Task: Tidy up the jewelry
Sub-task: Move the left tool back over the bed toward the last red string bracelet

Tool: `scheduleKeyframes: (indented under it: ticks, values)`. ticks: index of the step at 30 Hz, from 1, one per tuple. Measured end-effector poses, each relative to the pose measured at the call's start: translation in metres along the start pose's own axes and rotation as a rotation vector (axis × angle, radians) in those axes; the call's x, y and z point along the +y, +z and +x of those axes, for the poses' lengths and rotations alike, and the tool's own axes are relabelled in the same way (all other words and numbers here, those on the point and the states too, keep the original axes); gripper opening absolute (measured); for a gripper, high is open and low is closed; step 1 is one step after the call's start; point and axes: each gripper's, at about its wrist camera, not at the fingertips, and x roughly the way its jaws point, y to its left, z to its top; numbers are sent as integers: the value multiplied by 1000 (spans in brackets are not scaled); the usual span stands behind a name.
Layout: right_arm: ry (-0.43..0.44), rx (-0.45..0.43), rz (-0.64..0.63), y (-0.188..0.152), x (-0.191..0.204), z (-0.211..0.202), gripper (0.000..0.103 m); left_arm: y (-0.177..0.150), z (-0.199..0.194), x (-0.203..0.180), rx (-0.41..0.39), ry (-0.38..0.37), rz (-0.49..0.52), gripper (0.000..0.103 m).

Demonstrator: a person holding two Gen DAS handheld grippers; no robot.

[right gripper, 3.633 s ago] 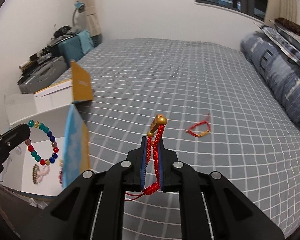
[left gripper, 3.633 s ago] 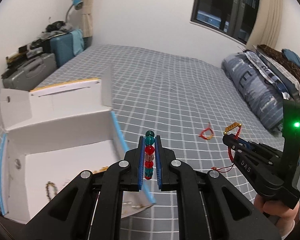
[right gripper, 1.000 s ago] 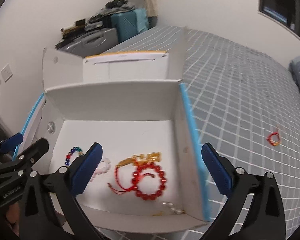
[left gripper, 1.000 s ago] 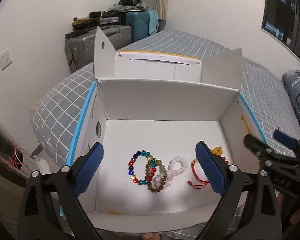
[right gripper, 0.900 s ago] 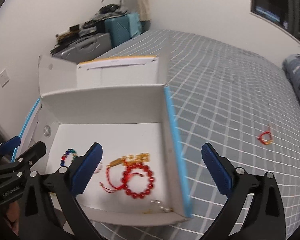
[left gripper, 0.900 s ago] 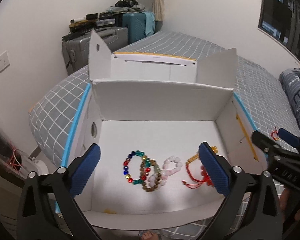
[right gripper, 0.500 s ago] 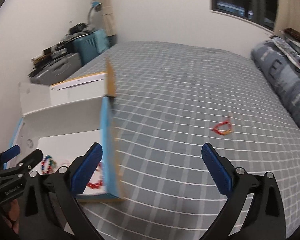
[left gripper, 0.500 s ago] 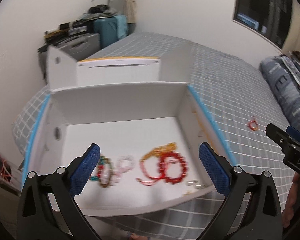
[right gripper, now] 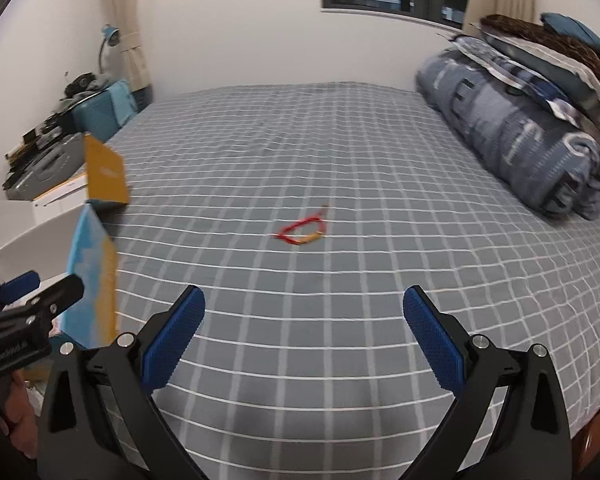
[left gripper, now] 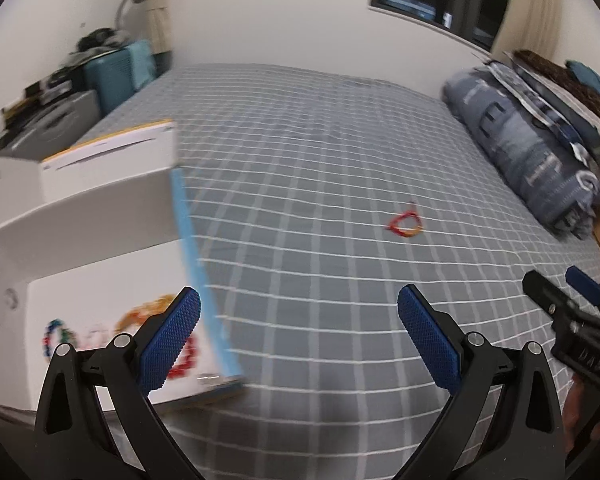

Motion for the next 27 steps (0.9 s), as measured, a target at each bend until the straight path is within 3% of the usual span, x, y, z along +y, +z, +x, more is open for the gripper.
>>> scheduleKeyframes:
  ticks: [9, 18, 23, 27]
  values:
    - [-17, 29, 71, 7, -58, 26, 95, 13, 62, -76, 79, -39, 97, 97]
    - [-29, 58, 127, 29, -88, 73, 95, 37, 125, -104, 126, -49, 90, 97]
    - [-60, 87, 135, 32, -100, 110, 95, 45, 156, -125, 123, -30, 166, 97]
    - [-75, 109, 166, 28, -116, 140, 95, 54, 185, -132, 140, -34, 173, 97]
